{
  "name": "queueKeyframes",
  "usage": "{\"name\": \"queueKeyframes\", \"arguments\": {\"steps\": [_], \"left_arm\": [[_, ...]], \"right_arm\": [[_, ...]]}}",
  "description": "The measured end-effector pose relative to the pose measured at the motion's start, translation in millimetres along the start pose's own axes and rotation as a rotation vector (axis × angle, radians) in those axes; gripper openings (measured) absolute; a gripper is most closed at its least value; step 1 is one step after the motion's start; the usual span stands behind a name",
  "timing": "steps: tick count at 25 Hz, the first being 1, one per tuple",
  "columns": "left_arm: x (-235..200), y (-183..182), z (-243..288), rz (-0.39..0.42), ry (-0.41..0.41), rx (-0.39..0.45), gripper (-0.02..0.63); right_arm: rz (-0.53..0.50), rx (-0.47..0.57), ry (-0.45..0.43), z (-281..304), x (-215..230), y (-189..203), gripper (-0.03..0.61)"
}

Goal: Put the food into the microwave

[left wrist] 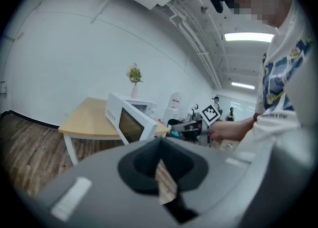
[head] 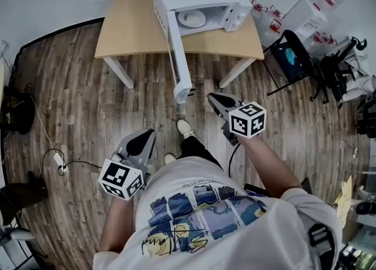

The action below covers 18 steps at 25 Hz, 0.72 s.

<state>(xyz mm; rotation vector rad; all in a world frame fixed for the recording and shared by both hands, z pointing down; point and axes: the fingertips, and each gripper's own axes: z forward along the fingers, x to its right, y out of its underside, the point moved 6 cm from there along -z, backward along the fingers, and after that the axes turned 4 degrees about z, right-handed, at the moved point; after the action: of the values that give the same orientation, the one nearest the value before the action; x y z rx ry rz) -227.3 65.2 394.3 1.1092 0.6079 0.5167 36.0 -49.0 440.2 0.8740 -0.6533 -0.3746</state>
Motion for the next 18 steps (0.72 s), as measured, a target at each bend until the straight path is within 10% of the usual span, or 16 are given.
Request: {"name": "queueKeyframes", "arguments": {"steps": [18], "left_arm": [[15.3, 12.7, -20.7, 0.01, 0.014, 0.008, 0.008]], "right_arm": [[-0.077, 0.025, -0.053, -27.4, -48.9, 8.5, 0.005]]}}
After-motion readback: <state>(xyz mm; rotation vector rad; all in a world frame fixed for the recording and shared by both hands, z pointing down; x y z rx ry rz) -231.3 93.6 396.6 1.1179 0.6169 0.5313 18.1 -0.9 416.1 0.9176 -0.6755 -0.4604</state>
